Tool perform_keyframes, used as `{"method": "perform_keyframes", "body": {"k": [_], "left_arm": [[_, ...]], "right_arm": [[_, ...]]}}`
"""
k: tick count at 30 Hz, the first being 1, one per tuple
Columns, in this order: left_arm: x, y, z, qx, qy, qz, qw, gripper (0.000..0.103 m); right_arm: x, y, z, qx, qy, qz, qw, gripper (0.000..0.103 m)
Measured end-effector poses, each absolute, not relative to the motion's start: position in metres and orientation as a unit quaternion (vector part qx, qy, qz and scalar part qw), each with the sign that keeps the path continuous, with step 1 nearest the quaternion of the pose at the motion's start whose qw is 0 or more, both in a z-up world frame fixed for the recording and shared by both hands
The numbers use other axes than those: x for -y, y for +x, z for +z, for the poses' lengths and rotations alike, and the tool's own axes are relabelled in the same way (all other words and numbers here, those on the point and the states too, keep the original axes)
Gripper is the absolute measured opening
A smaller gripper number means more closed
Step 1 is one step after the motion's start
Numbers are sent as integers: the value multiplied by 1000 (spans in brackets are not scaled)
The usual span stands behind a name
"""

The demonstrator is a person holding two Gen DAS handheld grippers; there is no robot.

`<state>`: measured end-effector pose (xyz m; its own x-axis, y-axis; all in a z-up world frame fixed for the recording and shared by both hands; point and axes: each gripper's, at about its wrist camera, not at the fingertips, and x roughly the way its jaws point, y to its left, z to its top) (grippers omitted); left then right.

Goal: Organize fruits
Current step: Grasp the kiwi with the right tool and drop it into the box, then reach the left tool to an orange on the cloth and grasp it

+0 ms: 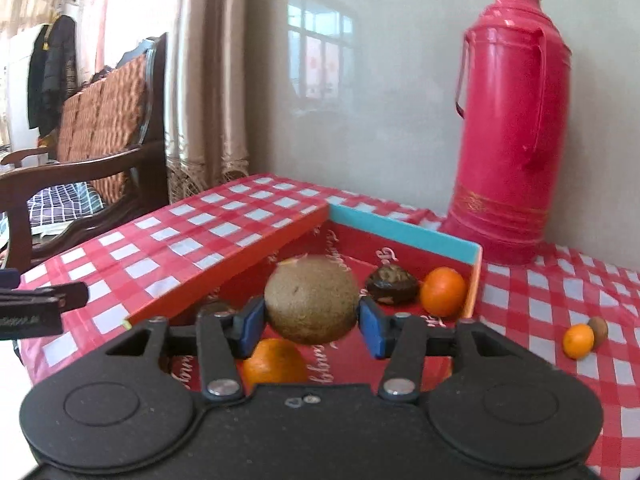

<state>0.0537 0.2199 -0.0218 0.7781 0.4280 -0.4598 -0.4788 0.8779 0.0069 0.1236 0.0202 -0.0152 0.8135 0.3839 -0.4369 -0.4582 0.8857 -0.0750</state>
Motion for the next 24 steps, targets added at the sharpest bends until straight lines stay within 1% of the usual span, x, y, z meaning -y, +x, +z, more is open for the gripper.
{"method": "perform_keyframes", "body": {"k": [1,4,13,24], "left_arm": [[-219,54,-21,-229,-56,240,942,98],[-215,55,-19,-224,-54,236,944,98],[-186,63,-11,-214,-51,212,952,98],[-106,90,2,-193,-36,141,970,98]], "right_arm": [[-20,120,-13,-198,-92,219,951,54],[-12,117,-4,-182,-83,215,956,54],[48,122,4,-172,-48,149,973,54],[126,121,2,-161,-28,73,984,54]]}}
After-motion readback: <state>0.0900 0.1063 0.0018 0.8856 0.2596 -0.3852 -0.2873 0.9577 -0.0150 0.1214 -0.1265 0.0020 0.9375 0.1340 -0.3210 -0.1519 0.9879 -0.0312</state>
